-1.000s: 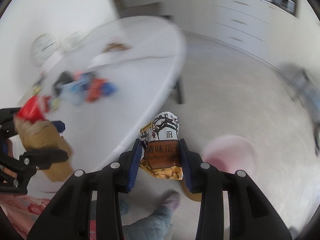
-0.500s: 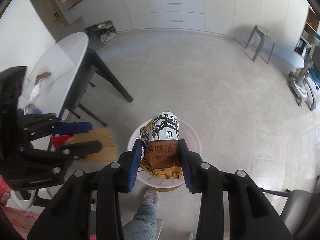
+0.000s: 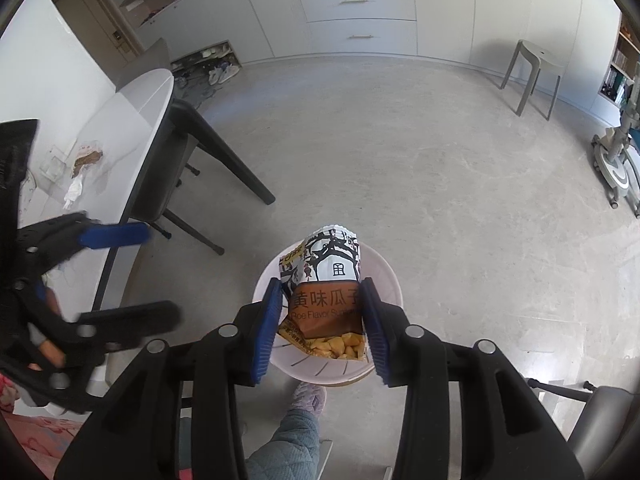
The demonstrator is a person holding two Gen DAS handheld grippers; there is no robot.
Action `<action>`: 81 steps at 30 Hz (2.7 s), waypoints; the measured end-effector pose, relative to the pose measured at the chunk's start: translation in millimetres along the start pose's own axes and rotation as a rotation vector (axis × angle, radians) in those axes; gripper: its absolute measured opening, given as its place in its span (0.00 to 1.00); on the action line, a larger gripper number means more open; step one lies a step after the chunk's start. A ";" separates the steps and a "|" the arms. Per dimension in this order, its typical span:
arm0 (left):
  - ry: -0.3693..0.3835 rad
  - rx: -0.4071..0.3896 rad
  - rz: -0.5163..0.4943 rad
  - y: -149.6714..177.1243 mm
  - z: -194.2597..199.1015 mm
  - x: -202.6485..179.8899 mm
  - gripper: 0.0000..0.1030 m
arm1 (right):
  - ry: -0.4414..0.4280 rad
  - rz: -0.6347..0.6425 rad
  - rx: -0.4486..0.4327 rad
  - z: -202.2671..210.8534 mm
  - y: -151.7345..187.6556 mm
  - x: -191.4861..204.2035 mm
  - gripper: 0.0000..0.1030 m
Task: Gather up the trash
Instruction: 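Open both tools to drop the bags into the pink bin, then move both open tools back over the table, then grasp the blue face mask by its ear loop with the left tool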
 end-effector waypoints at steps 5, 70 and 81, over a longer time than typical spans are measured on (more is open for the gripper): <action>-0.051 -0.007 0.121 6.9 21.5 32.2 0.88 | -0.029 0.031 0.042 -21.3 -2.0 13.8 0.67; -0.250 0.048 0.988 250.5 93.8 423.3 0.72 | -0.254 0.564 0.158 -186.7 -88.6 429.0 0.98; -0.202 0.085 0.994 246.3 65.4 424.1 0.55 | -0.285 0.561 0.194 -210.7 -97.9 426.1 0.98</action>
Point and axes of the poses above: each gripper's, at about its wrist camera, not at the fingertips, and z roughly against the way its jaws point, x to its left, y to its underside, the point moved 5 cm from there along -z, roughly the way its jaws point, and after that the axes turned 11 degrees about -y, right-handed, at the moved point
